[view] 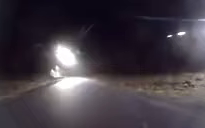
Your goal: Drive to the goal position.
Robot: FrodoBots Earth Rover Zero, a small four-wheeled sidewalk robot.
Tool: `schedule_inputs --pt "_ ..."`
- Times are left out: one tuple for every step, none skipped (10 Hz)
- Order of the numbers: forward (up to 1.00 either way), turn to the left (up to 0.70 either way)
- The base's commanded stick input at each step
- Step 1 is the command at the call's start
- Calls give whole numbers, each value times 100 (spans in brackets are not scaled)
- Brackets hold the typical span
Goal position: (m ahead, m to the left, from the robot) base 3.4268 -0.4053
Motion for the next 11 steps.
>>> schedule_inputs --pt "100 26" --pt "100 27" --pt "100 27" --pt "100 27" --pt "100 28" --pt "100 28" --pt "100 30" --pt "100 31" --pt "100 33" --pt "100 34" --pt "100 34"
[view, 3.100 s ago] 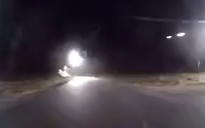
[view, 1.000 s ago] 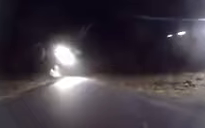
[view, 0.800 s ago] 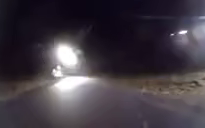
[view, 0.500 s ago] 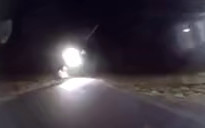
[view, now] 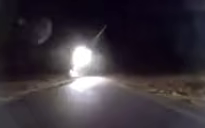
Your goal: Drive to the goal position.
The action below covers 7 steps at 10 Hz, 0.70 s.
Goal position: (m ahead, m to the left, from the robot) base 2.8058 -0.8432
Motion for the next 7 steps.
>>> schedule_inputs --pt "100 34" --pt "100 34" --pt "100 11" --pt "100 3" --pt "100 3" --pt "100 3" --pt "100 3"
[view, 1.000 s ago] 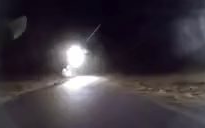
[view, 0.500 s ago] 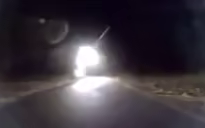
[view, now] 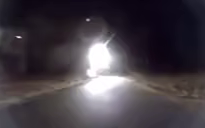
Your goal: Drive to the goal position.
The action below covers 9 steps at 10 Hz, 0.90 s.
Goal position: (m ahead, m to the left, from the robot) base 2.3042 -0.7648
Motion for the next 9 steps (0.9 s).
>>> schedule_inputs --pt "100 3" --pt "100 3" --pt "100 2" --pt "100 1" --pt "100 0" --pt "100 -11" --pt "100 -13" --pt "100 -11" --pt "100 -9"
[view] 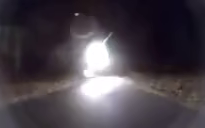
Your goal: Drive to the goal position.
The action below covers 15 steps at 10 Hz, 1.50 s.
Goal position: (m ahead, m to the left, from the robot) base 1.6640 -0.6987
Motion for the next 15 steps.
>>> schedule_inputs --pt "100 -6" --pt "100 -4" --pt "100 -2" --pt "100 -3" --pt "100 -2" --pt "100 0" --pt "100 0" --pt "100 0" --pt "100 0" --pt "100 0" --pt "100 0" --pt "100 0" --pt "100 0" --pt "100 0" --pt "100 0"
